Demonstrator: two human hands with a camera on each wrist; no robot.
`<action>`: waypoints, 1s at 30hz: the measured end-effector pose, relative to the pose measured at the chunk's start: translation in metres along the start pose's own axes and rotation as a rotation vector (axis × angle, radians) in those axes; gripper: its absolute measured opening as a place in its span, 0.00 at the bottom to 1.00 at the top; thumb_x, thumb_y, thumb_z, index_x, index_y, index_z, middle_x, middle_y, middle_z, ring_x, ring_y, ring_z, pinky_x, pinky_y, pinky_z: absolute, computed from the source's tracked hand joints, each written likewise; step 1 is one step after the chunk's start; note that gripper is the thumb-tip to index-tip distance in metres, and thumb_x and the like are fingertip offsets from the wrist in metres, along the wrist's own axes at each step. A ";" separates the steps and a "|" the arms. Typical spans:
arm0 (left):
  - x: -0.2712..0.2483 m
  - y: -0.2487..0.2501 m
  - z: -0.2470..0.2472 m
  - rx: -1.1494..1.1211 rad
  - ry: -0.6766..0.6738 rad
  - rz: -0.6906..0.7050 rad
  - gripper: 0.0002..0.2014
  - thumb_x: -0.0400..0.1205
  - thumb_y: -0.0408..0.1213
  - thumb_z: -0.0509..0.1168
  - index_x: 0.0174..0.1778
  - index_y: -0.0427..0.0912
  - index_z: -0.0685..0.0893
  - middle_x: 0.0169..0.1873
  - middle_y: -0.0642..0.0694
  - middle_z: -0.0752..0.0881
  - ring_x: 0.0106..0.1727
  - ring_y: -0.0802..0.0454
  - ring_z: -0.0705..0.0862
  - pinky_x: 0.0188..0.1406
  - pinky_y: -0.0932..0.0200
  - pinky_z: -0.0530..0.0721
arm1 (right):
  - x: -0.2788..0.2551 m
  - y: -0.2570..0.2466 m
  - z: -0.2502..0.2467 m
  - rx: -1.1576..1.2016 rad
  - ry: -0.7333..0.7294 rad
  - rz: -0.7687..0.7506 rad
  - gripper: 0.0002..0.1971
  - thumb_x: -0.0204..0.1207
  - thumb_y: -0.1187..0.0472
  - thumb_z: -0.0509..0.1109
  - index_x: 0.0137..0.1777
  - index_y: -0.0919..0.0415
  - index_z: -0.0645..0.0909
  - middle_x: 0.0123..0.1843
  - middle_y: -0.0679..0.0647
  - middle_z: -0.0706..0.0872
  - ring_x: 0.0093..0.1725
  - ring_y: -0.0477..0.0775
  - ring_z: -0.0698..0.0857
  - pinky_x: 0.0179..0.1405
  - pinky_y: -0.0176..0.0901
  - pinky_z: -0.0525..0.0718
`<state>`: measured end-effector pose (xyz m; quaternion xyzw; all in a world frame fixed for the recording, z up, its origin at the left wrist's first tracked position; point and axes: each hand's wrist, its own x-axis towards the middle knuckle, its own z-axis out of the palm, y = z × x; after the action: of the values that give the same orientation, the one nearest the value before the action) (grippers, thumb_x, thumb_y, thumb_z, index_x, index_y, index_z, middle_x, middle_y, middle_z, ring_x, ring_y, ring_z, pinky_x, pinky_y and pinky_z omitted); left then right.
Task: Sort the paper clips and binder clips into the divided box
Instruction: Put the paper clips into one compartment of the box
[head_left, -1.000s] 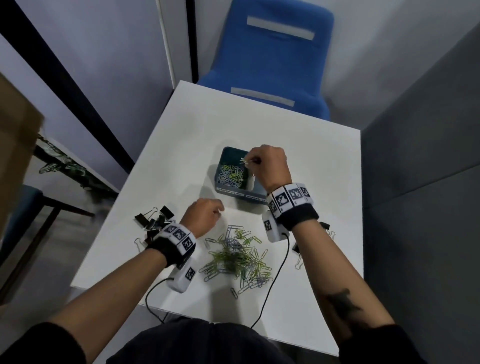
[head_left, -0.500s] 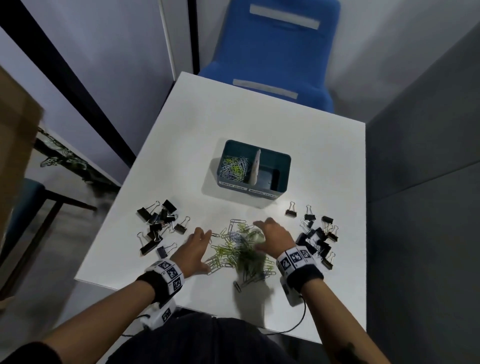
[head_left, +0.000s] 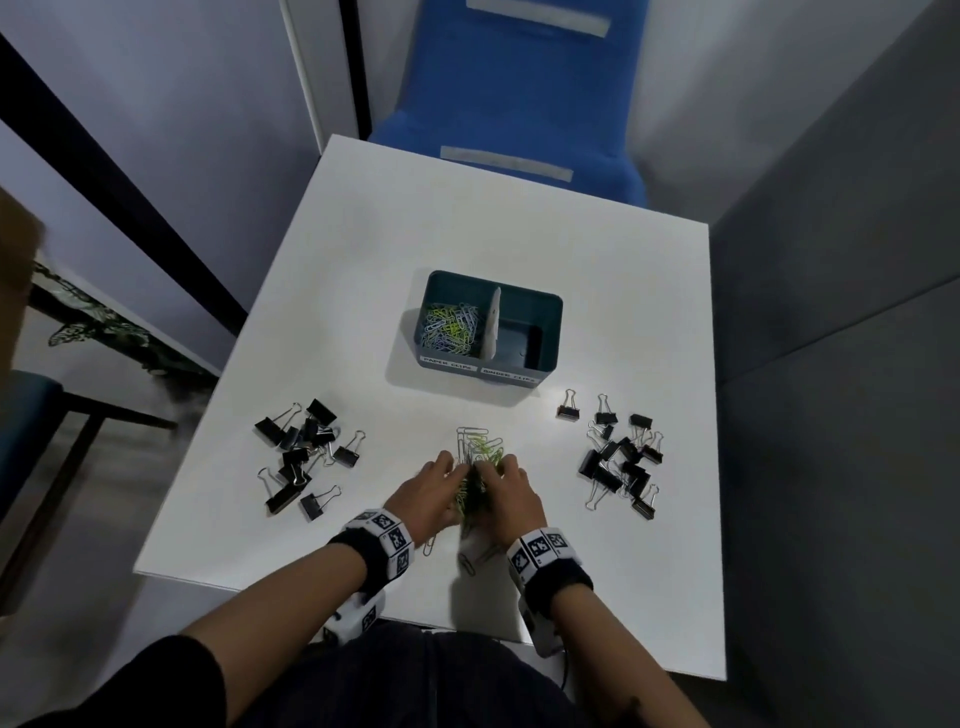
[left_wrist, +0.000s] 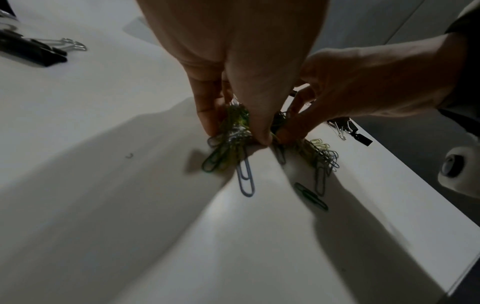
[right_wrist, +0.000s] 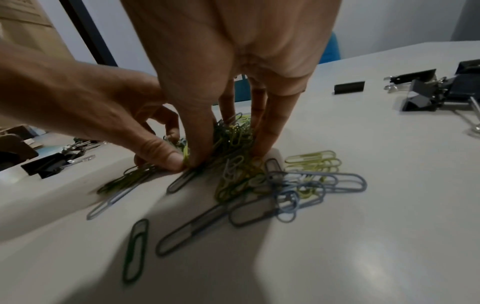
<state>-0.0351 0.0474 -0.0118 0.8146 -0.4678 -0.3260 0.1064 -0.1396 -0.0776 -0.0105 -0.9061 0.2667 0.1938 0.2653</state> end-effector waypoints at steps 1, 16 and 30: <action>0.002 0.000 0.000 -0.011 0.016 0.014 0.31 0.76 0.37 0.71 0.74 0.43 0.68 0.61 0.42 0.70 0.57 0.41 0.77 0.46 0.48 0.82 | 0.000 0.000 0.000 0.023 0.006 0.004 0.28 0.71 0.58 0.74 0.70 0.49 0.70 0.61 0.56 0.70 0.57 0.61 0.75 0.43 0.51 0.82; 0.003 -0.011 -0.020 -0.228 0.172 0.032 0.00 0.80 0.33 0.68 0.44 0.41 0.83 0.41 0.48 0.81 0.41 0.49 0.81 0.42 0.53 0.79 | -0.003 0.024 -0.027 0.139 0.155 0.034 0.11 0.72 0.65 0.73 0.51 0.52 0.90 0.48 0.55 0.89 0.47 0.58 0.86 0.43 0.34 0.72; 0.055 0.014 -0.188 -0.294 0.633 0.167 0.04 0.79 0.34 0.71 0.48 0.41 0.87 0.44 0.50 0.85 0.42 0.55 0.83 0.46 0.57 0.84 | -0.014 0.011 -0.096 0.241 0.241 -0.097 0.07 0.67 0.64 0.81 0.44 0.56 0.92 0.43 0.53 0.93 0.43 0.51 0.89 0.51 0.44 0.86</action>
<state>0.0930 -0.0306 0.1150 0.8102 -0.4248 -0.1116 0.3882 -0.1371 -0.1365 0.0674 -0.8962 0.2738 0.0375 0.3470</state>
